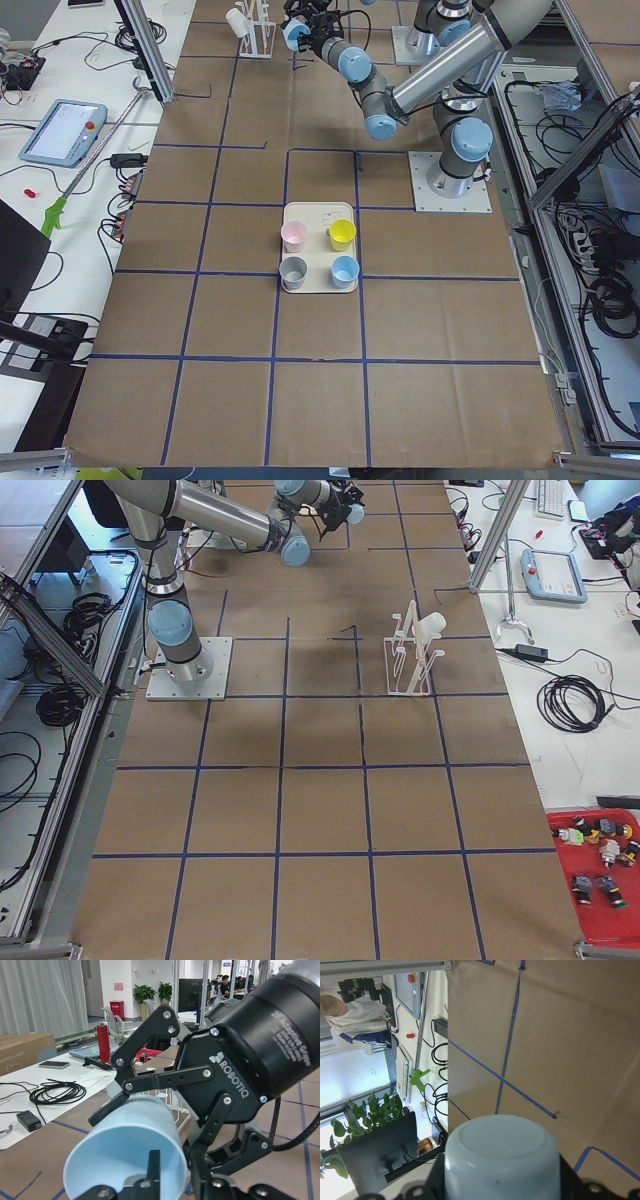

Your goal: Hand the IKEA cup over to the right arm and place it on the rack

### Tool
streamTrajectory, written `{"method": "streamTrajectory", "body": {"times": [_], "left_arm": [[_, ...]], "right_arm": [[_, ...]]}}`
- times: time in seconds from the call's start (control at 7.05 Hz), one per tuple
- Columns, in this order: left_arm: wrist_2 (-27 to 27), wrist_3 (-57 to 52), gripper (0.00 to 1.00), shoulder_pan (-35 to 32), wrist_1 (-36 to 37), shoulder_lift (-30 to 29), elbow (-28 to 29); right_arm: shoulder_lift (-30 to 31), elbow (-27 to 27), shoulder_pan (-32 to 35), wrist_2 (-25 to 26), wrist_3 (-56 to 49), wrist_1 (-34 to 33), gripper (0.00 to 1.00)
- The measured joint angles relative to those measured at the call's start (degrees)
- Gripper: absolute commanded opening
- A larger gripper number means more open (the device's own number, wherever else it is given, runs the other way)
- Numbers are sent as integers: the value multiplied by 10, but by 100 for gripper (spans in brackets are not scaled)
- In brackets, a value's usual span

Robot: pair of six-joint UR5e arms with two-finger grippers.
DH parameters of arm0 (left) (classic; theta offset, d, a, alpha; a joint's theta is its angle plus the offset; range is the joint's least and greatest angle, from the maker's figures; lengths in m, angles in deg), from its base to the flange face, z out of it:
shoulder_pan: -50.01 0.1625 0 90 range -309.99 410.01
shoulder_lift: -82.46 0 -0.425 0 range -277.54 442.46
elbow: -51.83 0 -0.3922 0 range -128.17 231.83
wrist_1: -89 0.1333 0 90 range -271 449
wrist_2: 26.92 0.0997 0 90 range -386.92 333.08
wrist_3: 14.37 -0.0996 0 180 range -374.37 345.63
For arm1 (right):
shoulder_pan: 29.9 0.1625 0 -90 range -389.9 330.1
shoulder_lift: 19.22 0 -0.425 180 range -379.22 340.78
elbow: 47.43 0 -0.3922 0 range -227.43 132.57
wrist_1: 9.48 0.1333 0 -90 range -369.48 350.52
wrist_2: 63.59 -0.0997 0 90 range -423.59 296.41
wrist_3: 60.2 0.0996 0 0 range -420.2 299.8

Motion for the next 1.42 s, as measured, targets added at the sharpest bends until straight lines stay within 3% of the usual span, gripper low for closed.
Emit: {"method": "streamTrajectory", "body": {"times": [0.43,0.99,1.42], "left_arm": [[-3,25,99,24,0,3,0],[-49,26,99,167,-7,3,1],[62,29,99,173,-113,2,77]], "right_arm": [[-3,-6,-3,1,-8,-2,33],[-5,-35,-84,0,-134,-5,28],[-6,-36,-174,-1,-351,-35,22]]}}
